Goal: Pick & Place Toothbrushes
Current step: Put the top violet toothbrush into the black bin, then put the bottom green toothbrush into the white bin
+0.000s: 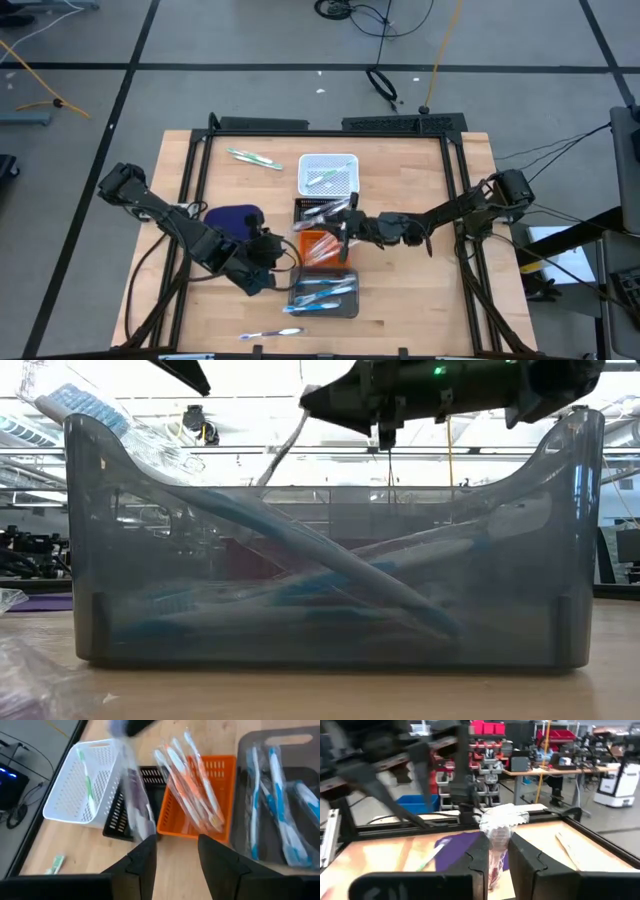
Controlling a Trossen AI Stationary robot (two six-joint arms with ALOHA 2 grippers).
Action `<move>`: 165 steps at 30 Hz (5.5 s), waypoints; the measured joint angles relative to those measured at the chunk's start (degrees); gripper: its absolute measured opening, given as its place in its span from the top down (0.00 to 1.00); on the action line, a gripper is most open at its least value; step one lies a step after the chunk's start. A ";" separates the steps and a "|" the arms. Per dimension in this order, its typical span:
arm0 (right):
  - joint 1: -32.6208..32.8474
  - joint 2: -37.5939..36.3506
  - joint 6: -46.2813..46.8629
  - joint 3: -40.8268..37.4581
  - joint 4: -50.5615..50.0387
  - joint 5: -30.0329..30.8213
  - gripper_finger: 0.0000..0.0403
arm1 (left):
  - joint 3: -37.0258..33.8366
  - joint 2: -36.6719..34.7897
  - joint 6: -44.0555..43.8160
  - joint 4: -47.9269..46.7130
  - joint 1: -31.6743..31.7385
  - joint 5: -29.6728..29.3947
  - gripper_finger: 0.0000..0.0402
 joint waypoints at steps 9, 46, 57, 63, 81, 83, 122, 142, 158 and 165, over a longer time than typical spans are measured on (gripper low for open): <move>-3.50 -7.44 3.18 -0.01 -10.24 -0.28 0.91 | -0.01 0.02 -0.27 0.15 -2.98 -0.05 0.67; -10.26 1.00 14.57 -7.42 3.66 -7.81 0.91 | -0.02 0.04 -0.23 0.44 -3.23 -1.07 0.67; -10.58 1.07 14.73 -7.44 1.94 -7.89 0.61 | -0.02 0.04 -0.24 0.41 -3.23 -1.04 0.67; -10.67 1.07 14.36 -7.44 0.55 -6.70 0.40 | -0.02 0.04 -0.23 0.39 -3.23 -1.03 0.67; -11.28 -6.34 8.26 -7.42 -5.82 -0.09 0.42 | -0.04 0.07 -0.49 0.26 -3.23 -0.48 0.67; -11.28 -7.79 8.30 -7.42 -7.78 -0.04 0.43 | -0.04 0.07 -1.01 0.24 -3.23 -0.45 0.67; -2.95 -10.87 6.78 -7.38 -11.78 -0.31 0.46 | -28.83 0.07 -13.73 14.55 -8.96 26.04 0.67; -2.95 -10.87 6.97 -7.42 -12.99 -0.31 0.46 | -33.57 0.07 -15.29 18.57 -9.03 26.17 0.67; -3.00 -10.87 6.97 -7.42 -12.99 -0.28 0.48 | -33.46 0.02 -18.50 21.35 -9.03 27.52 0.99; -3.00 -10.87 6.99 -7.42 -13.01 -0.28 0.48 | -32.39 -1.89 -19.15 20.33 -9.03 25.59 1.00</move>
